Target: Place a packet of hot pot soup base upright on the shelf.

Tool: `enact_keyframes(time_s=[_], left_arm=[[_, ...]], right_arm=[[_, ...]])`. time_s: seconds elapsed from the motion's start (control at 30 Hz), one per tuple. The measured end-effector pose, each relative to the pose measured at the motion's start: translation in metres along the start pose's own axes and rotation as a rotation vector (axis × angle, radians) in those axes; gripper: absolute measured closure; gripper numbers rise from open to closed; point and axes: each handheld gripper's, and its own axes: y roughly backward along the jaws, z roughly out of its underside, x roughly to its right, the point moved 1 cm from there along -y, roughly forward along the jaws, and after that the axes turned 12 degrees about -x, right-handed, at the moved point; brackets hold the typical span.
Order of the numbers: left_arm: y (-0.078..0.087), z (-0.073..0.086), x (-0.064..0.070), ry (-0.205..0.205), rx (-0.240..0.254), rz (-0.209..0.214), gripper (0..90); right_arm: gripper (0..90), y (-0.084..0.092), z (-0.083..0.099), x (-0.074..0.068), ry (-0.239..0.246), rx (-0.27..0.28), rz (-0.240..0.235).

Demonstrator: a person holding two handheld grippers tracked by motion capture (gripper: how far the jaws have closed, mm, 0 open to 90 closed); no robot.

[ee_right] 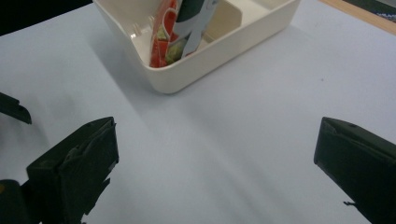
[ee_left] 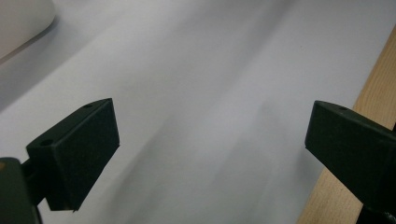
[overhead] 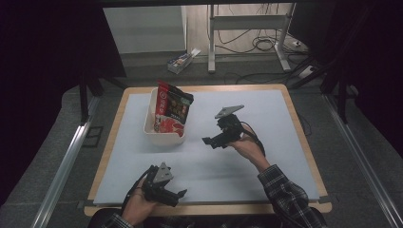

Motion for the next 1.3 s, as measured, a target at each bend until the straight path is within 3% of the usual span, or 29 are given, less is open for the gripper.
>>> enact_keyframes(time_s=[0.37,0.5,0.7,1.1,1.3], left_arm=[[0.002,0.000,0.000,-0.004,0.012,-0.007,2.7],[0.003,0.000,-0.001,0.001,0.018,-0.006,2.6],[0.003,0.000,-0.001,0.001,0.022,-0.005,2.5],[0.004,0.002,-0.003,-0.014,0.041,-0.027,1.4],[0.003,0.002,-0.003,-0.011,0.049,-0.023,1.1]], right_arm=[[0.0,0.018,0.023,0.000,-0.011,-0.005,0.045],[0.0,0.024,0.032,0.000,-0.026,-0.003,0.020],[0.0,0.036,0.046,0.002,-0.056,0.015,0.027],[0.3,0.055,0.079,0.004,-0.104,0.074,0.089],[1.3,0.062,0.097,0.003,-0.099,0.099,0.145]])
